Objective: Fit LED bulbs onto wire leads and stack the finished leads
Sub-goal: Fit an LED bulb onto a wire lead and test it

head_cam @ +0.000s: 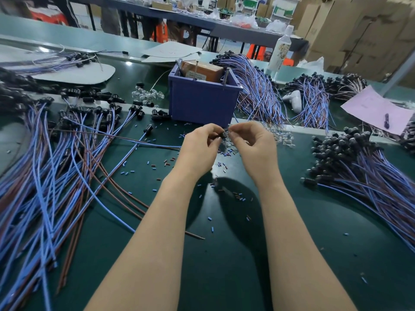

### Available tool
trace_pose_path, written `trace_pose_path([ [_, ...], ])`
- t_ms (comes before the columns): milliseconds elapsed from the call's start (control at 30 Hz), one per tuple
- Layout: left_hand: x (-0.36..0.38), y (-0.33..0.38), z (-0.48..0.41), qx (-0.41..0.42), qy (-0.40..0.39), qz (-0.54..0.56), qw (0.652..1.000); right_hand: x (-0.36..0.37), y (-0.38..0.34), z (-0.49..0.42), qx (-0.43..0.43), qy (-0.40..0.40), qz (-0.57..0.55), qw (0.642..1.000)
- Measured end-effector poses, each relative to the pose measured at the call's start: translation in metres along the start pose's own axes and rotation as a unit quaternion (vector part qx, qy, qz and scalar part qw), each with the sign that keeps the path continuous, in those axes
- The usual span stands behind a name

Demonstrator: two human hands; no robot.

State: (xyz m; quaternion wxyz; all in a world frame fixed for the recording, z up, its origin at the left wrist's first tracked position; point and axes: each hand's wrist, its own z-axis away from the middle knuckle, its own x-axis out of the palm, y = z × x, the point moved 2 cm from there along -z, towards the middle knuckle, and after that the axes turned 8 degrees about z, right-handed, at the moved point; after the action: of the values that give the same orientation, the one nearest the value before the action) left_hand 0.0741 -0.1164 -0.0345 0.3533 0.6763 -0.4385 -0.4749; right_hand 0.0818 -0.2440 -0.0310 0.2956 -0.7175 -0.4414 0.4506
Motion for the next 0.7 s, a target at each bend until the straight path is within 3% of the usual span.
trace_pose_path([
  [400, 0.0016, -0.0020, -0.0005, 0.009, -0.009, -0.060, 0.998, -0.0034, -0.0005, 0.0007, -0.022, -0.008, 0.090, 0.996],
  [600, -0.0005, -0.0051, 0.0003, -0.028, -0.006, -0.128, 0.991, -0.0058, 0.0039, -0.0016, -0.003, -0.033, 0.054, 0.998],
  [700, -0.0007, -0.0041, 0.0017, -0.031, -0.023, -0.095, 0.995, -0.0054, 0.0061, -0.0010, 0.038, -0.039, -0.044, 0.998],
])
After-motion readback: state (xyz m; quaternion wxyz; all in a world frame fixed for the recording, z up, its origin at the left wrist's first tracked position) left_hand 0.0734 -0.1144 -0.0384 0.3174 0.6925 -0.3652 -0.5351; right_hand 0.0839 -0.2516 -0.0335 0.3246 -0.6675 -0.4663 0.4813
